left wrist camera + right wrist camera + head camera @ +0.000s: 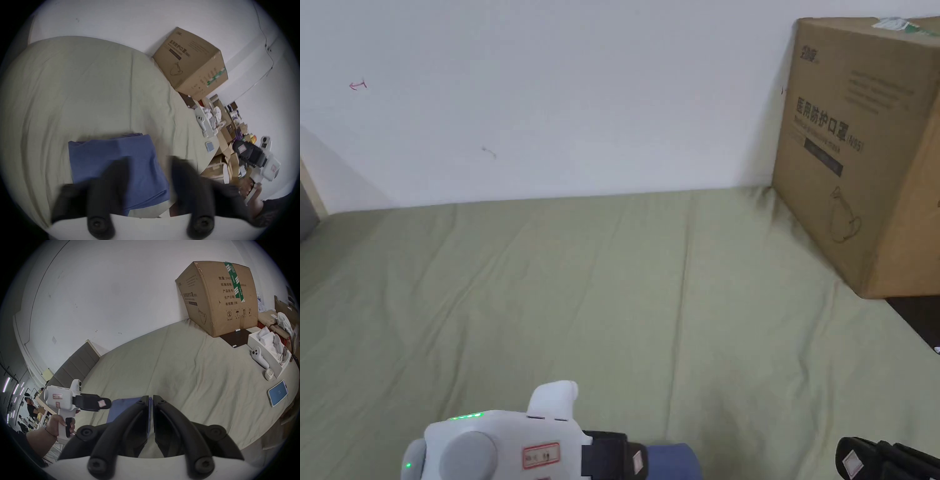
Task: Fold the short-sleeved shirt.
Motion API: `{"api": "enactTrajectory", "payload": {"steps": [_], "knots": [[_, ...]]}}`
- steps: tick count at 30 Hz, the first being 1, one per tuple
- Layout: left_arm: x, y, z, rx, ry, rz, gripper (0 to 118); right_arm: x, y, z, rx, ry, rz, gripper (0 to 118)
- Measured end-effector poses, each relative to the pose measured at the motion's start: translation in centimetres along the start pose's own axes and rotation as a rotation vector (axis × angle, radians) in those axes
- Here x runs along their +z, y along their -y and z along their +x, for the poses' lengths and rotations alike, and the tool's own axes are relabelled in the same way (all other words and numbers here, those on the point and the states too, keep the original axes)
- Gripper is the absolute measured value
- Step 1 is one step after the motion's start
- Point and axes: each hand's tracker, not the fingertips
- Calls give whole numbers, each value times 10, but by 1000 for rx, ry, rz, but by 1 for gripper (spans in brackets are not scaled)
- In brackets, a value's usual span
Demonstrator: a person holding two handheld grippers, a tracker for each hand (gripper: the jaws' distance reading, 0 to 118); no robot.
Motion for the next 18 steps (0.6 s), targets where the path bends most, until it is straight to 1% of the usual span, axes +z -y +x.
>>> {"api": "enactTrajectory", "payload": {"steps": [2,4,6,8,10,12,15,17,18], "knots": [[-25,6,7,-25,-14,-54,6,1,2,3,-13,-2,-2,6],[-54,10,13,-23,27,-134,6,2,4,4,-18,1,-4,6],[-91,16,15,11,5,-215,6,2,5,5,-18,6,-12,6],[-124,24,11,33,26,-285,6,1,6,7,-9,20,-28,6],[-147,31,10,21,-40,-340,6,0,6,8,-4,27,-35,6],[-153,33,10,42,-1,-319,4,0,6,9,-6,28,-37,6],[-136,29,17,67,83,-248,4,-1,4,5,-15,10,-38,6],[-97,26,25,21,125,-111,4,-1,2,0,-22,-17,-29,6],[-74,24,31,-15,125,-25,4,-1,1,-4,-21,-24,-22,6]]}}
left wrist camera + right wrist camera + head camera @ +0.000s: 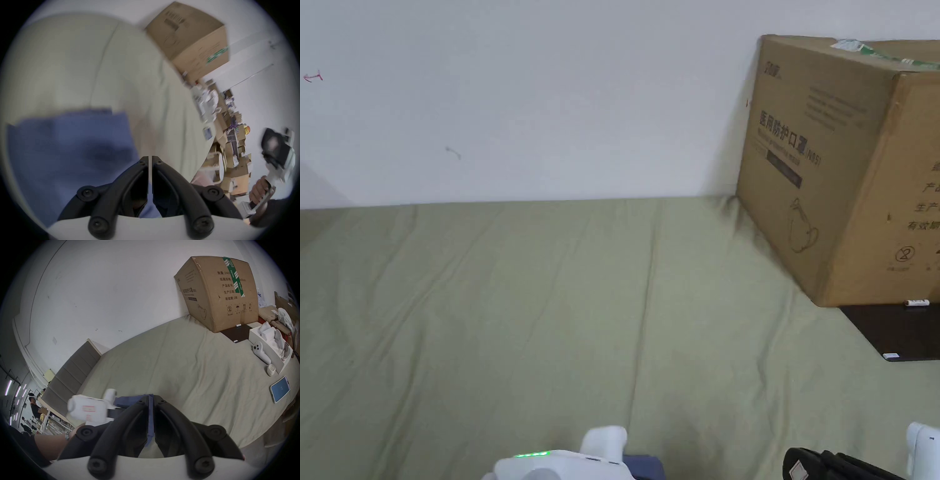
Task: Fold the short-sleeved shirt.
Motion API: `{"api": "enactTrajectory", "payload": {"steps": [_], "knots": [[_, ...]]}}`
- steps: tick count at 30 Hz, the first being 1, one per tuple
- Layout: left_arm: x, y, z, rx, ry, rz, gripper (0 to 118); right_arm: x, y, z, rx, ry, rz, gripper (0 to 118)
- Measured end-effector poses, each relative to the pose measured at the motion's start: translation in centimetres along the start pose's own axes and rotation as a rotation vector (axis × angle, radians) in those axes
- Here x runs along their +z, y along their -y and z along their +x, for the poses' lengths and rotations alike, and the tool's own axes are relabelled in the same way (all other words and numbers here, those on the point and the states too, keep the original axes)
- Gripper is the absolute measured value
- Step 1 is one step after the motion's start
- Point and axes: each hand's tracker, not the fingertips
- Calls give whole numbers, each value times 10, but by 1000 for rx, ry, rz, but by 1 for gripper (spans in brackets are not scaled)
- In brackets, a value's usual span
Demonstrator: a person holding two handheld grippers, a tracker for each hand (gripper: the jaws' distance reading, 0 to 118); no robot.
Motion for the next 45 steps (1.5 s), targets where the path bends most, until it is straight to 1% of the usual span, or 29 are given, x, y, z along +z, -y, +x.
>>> {"api": "enactTrajectory", "payload": {"steps": [2,4,7,8,9,10,11,12,13,14,17,21,22,23,24,26,27,29,30,31,33,36,38,40,41,42,43,44,45], "knots": [[61,-1,18,-106,-43,218,5,4,-6,-12,29,6,47,6],[120,4,38,-194,-154,436,4,11,-13,-27,107,0,144,6],[188,14,59,-351,-289,675,4,26,-17,-55,268,39,362,6],[205,21,68,-395,-384,756,4,31,-15,-64,307,67,462,6],[217,30,74,-414,-475,836,4,35,-11,-70,327,100,563,6],[225,36,76,-420,-547,905,4,36,-7,-75,347,125,634,6],[231,45,78,-411,-640,978,3,35,-2,-79,365,172,697,6],[235,53,78,-401,-695,1025,2,33,0,-82,380,200,722,6],[239,59,77,-406,-718,1055,1,32,1,-85,387,233,719,6],[239,64,74,-407,-733,1071,0,32,1,-87,379,244,709,6],[241,68,71,-406,-750,1044,0,34,-1,-85,343,218,685,6],[242,67,68,-414,-756,1028,0,36,-7,-83,333,218,666,6],[244,66,67,-403,-746,1027,0,35,-8,-82,324,181,646,6],[246,65,64,-383,-725,1018,0,28,-11,-79,317,120,589,6],[247,63,60,-355,-700,994,0,18,-13,-77,311,69,493,6],[250,59,50,-295,-646,924,0,-15,-14,-71,276,11,203,6],[250,56,41,-261,-615,868,0,-39,-12,-66,252,-2,7,6],[245,56,23,-206,-575,787,0,-94,10,-47,161,-56,-328,6],[244,59,17,-196,-594,771,0,-111,22,-38,109,-86,-381,6],[241,62,10,-185,-607,749,0,-130,34,-31,77,-84,-422,6],[239,67,-2,-153,-608,715,0,-162,50,-20,60,-43,-507,6],[237,74,-24,-65,-547,651,0,-193,67,-7,86,34,-566,6],[235,70,-49,20,-466,582,0,-208,74,10,126,86,-656,6],[227,61,-83,155,-398,489,0,-203,73,20,49,-12,-616,6],[220,56,-104,229,-314,439,1,-203,70,20,50,3,-628,6],[213,54,-124,288,-221,394,15,-205,70,18,53,4,-631,6],[202,53,-146,359,-105,356,39,-201,71,15,63,7,-632,6],[188,51,-168,420,-22,290,70,-202,72,14,75,9,-632,6],[174,50,-183,466,53,238,104,-202,73,14,81,9,-629,6]]}}
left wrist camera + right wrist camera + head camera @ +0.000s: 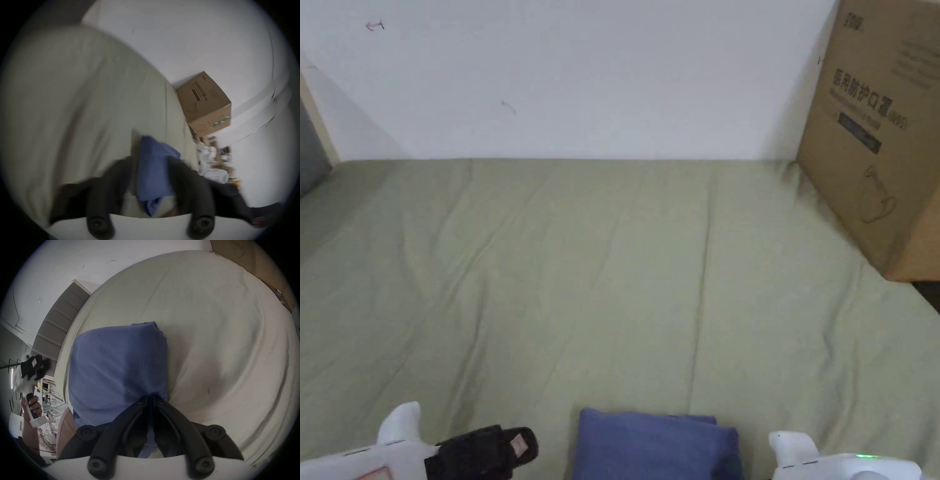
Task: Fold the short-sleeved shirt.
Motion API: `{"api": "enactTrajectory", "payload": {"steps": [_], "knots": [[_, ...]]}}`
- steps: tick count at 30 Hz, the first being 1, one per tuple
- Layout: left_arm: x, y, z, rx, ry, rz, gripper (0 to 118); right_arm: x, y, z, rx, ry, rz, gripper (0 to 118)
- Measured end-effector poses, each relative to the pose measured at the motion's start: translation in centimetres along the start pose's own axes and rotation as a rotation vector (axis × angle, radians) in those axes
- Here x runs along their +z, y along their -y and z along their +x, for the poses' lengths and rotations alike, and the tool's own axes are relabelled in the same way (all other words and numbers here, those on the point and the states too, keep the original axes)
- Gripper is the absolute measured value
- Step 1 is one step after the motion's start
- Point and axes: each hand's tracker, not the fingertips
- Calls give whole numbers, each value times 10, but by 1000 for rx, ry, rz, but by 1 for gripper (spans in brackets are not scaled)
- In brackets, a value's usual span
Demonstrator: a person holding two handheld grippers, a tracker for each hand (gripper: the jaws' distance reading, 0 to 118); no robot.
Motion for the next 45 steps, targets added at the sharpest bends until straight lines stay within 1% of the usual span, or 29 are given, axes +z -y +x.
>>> {"api": "enactTrajectory", "payload": {"steps": [1,2,3,5,6,8,11,13,14,15,16,17,18,19,21,22,23,25,27,29,30,32,33,35,36,40,41,43,45], "knots": [[-17,-1,-17,51,68,-74,112,0,1,0,3,3,3,6],[-31,-1,-29,86,108,-139,114,0,2,-1,3,4,6,6],[-44,0,-42,131,160,-147,114,1,3,-1,-1,4,10,6],[-76,3,-60,223,200,-229,114,1,3,0,-5,-2,12,6],[-87,5,-64,233,226,-265,114,3,2,1,-4,-6,9,6],[-107,4,-58,184,400,-316,114,2,0,4,-8,-19,-3,6],[-153,12,-38,146,401,-431,114,1,-1,10,-45,-41,-9,6],[-171,15,-29,77,433,-432,114,1,1,13,-68,-57,-4,6],[-173,16,-28,46,436,-407,111,1,2,15,-80,-66,1,6],[-171,15,-31,29,414,-370,93,2,3,17,-93,-73,6,6],[-169,16,-38,21,324,-325,57,2,5,18,-109,-81,12,6],[-169,18,-49,-10,156,-304,18,3,7,20,-127,-93,19,6],[-169,23,-52,5,154,-314,15,3,7,22,-142,-107,24,6],[-163,23,-45,47,286,-292,15,3,8,22,-161,-108,26,6],[-158,21,-22,-43,160,-312,16,8,9,21,-205,-105,27,6],[-152,21,-12,-65,142,-307,16,13,8,18,-243,-92,27,6],[-143,19,-2,-94,153,-315,16,21,8,14,-251,-84,36,6],[-121,9,13,-161,149,-299,16,39,10,6,-240,-74,69,6],[-90,-3,29,-239,70,-278,16,62,10,-7,-174,-87,130,6],[-55,-22,35,-311,-49,-250,15,83,12,-22,-85,-71,165,6],[-34,-31,34,-334,-99,-235,15,95,14,-31,-34,-49,187,6],[8,-52,21,-312,-176,-205,16,113,20,-46,56,-4,229,6],[25,-65,11,-306,-209,-193,16,119,22,-51,82,11,243,6],[65,-87,-8,-314,-333,-161,16,131,26,-69,121,25,252,6],[79,-95,-17,-321,-399,-155,16,134,27,-73,127,28,251,6],[127,-135,-48,-337,-791,-93,16,139,30,-87,155,45,239,6],[130,-145,-54,-389,-867,-106,16,138,29,-90,157,48,230,6],[134,-157,-62,-495,-980,-137,16,137,27,-93,156,49,218,6],[133,-167,-71,-556,-1035,-158,16,134,25,-97,140,47,205,6]]}}
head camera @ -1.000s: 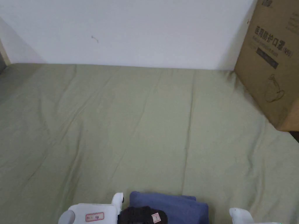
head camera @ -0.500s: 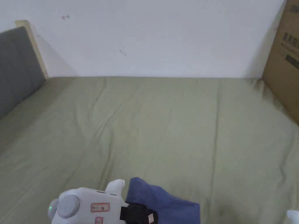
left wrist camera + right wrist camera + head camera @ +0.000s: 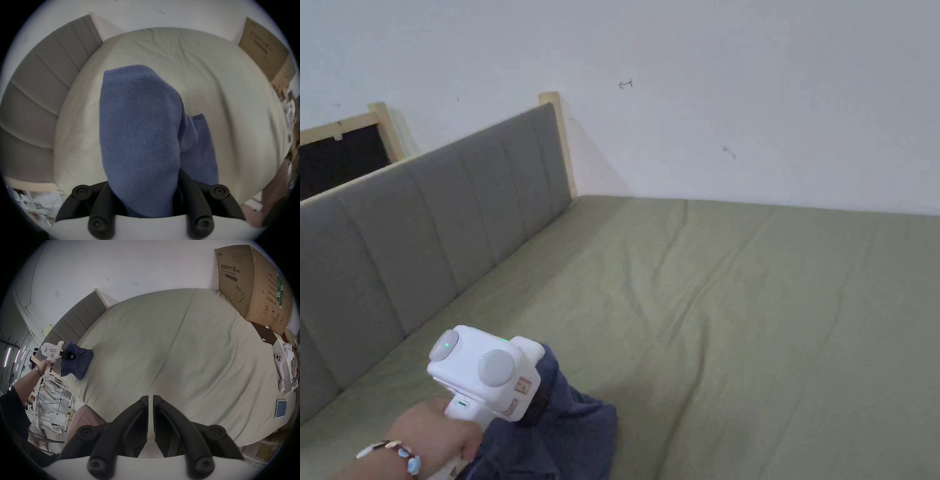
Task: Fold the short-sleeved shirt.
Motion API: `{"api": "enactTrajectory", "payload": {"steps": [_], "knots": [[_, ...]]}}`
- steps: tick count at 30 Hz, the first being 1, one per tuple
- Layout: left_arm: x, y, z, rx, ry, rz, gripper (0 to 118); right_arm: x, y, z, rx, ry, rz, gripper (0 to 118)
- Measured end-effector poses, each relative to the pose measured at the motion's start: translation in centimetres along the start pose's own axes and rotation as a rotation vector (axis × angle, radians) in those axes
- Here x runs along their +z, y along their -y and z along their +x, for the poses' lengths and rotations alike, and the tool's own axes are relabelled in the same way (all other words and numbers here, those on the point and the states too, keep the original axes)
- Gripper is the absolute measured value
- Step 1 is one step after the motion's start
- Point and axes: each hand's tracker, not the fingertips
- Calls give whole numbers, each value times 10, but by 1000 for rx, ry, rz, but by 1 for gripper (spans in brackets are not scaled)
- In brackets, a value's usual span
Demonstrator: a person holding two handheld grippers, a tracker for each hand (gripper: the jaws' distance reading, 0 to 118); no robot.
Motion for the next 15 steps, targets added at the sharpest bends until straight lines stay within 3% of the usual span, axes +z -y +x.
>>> {"api": "enactTrajectory", "payload": {"steps": [3,4,6,7,15], "knots": [[-12,-7,-9,-30,-73,-7,19,-3,-4,-4,-18,4,-5,6],[-14,-7,-10,-46,-78,-1,36,-3,-4,-6,-19,10,-4,6],[-14,-7,-15,-98,-126,30,105,-2,-6,-10,-10,21,-2,6],[-11,-6,-19,-105,-132,43,111,-1,-7,-12,-4,26,-2,6],[49,12,-31,-24,-86,201,108,0,-13,-17,14,26,33,6]]}}
